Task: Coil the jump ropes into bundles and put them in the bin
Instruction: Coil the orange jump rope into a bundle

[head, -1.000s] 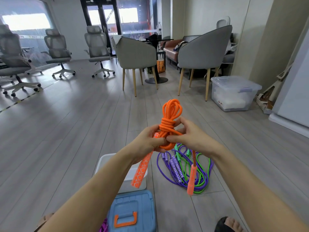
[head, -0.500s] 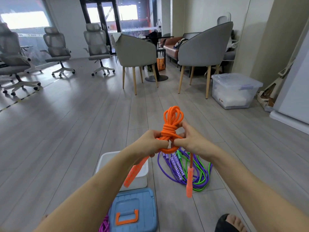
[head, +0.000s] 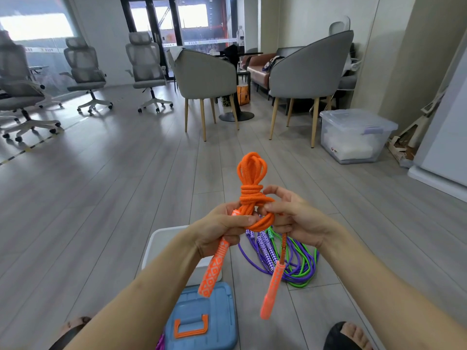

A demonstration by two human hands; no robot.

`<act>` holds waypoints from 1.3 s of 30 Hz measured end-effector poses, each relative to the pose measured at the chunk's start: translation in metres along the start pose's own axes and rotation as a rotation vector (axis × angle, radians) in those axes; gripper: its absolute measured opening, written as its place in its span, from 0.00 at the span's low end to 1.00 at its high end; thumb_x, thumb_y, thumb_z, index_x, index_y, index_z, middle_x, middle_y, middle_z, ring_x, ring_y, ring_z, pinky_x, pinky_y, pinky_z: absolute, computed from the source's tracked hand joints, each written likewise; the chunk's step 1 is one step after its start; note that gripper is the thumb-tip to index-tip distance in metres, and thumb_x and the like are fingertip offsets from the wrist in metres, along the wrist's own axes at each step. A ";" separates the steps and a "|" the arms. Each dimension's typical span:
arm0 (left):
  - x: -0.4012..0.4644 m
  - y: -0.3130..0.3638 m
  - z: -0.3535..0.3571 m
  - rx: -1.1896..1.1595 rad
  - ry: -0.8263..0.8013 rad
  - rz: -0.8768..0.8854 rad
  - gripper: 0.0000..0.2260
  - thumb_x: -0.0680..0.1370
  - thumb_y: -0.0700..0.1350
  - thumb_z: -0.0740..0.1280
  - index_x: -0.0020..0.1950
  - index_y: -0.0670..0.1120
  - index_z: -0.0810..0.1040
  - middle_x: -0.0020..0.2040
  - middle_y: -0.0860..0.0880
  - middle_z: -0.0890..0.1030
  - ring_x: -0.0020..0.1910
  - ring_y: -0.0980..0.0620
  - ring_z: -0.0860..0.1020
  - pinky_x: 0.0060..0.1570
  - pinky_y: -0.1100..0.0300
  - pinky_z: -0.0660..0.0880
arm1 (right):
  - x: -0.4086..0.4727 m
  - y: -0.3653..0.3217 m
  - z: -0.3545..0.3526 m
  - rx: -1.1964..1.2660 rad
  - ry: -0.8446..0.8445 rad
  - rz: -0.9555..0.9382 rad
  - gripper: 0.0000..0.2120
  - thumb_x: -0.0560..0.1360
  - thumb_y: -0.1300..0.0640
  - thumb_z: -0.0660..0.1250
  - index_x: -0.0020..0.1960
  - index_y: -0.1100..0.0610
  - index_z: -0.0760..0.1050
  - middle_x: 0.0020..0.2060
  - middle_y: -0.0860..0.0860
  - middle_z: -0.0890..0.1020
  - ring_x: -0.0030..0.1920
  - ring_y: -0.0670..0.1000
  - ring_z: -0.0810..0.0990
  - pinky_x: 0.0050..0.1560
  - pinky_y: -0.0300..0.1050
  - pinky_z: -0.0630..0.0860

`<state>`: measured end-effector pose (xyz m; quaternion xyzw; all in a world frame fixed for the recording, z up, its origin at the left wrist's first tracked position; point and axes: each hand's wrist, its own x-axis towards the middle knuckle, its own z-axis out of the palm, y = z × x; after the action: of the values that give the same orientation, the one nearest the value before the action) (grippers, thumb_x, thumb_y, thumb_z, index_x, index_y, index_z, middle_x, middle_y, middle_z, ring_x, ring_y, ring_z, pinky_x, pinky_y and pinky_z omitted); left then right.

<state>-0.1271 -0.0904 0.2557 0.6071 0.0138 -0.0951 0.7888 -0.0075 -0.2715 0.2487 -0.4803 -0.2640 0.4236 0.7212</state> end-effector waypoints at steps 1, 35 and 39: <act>0.000 0.000 0.000 -0.005 0.013 -0.008 0.09 0.78 0.34 0.69 0.54 0.45 0.81 0.37 0.53 0.77 0.23 0.62 0.61 0.22 0.69 0.57 | -0.001 0.004 -0.002 -0.056 -0.026 -0.006 0.22 0.74 0.65 0.68 0.65 0.56 0.66 0.33 0.51 0.80 0.22 0.41 0.60 0.23 0.34 0.55; 0.001 0.018 0.013 0.132 0.068 -0.041 0.27 0.78 0.52 0.72 0.70 0.38 0.71 0.43 0.45 0.80 0.28 0.57 0.65 0.26 0.65 0.62 | 0.008 0.020 0.002 -0.144 0.107 -0.187 0.09 0.79 0.50 0.69 0.43 0.51 0.72 0.26 0.51 0.74 0.23 0.45 0.66 0.22 0.36 0.57; 0.004 0.011 0.020 0.155 0.203 0.036 0.27 0.83 0.60 0.60 0.67 0.39 0.74 0.41 0.46 0.83 0.24 0.58 0.65 0.24 0.65 0.61 | 0.009 0.020 0.007 -0.206 0.127 -0.215 0.09 0.80 0.50 0.70 0.42 0.48 0.72 0.28 0.52 0.76 0.24 0.45 0.70 0.24 0.35 0.60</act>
<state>-0.1229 -0.1074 0.2709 0.6730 0.0753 -0.0197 0.7355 -0.0157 -0.2571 0.2332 -0.5464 -0.3098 0.2835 0.7247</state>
